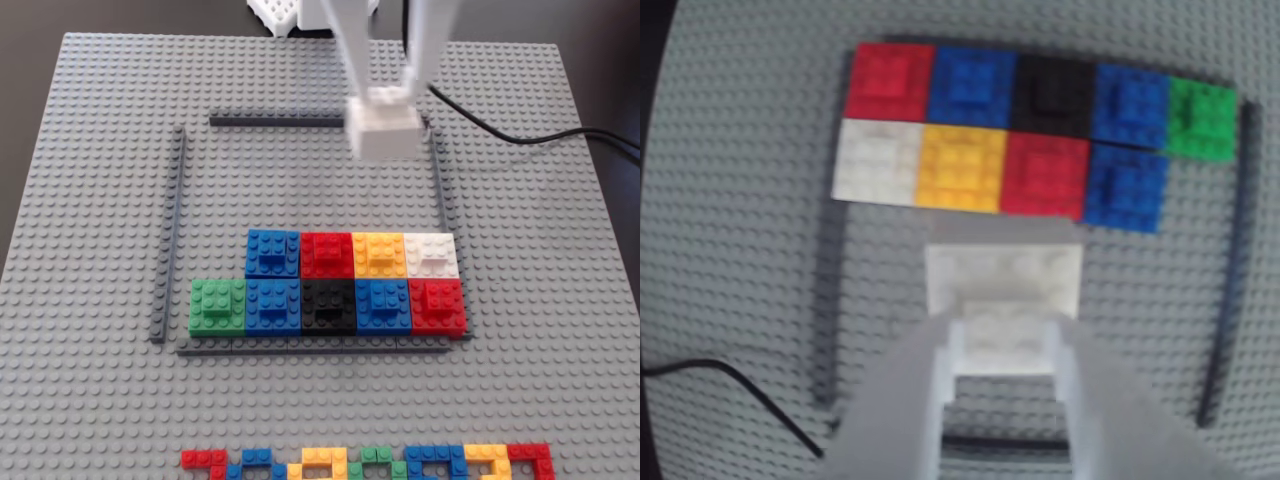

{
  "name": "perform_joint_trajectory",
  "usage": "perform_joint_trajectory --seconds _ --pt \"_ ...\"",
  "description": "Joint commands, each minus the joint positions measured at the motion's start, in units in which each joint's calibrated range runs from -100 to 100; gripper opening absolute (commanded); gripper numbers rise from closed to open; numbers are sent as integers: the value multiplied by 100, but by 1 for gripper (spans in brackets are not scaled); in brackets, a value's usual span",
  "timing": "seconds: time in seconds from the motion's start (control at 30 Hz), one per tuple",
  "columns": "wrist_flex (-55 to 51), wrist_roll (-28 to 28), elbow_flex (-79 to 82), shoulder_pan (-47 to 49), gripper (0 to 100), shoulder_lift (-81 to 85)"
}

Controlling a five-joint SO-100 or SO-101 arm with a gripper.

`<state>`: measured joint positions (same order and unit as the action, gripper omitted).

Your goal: Grab the cube and place it into the grid

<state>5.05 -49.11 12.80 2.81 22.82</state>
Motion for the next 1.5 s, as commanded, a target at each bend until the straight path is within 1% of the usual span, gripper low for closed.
perform_joint_trajectory --seconds 0.0,0.3,0.5,0.67,1.03,1.47 --pt "169 -293 365 -550 3 728" --pt "745 -967 1507 -1713 3 977" --pt "872 -1265 1316 -2178 3 436" --pt "814 -1226 637 -2237 3 -356" --pt "735 -952 -423 -1876 3 -1654" --pt "848 -918 -732 -1831 3 -2462"
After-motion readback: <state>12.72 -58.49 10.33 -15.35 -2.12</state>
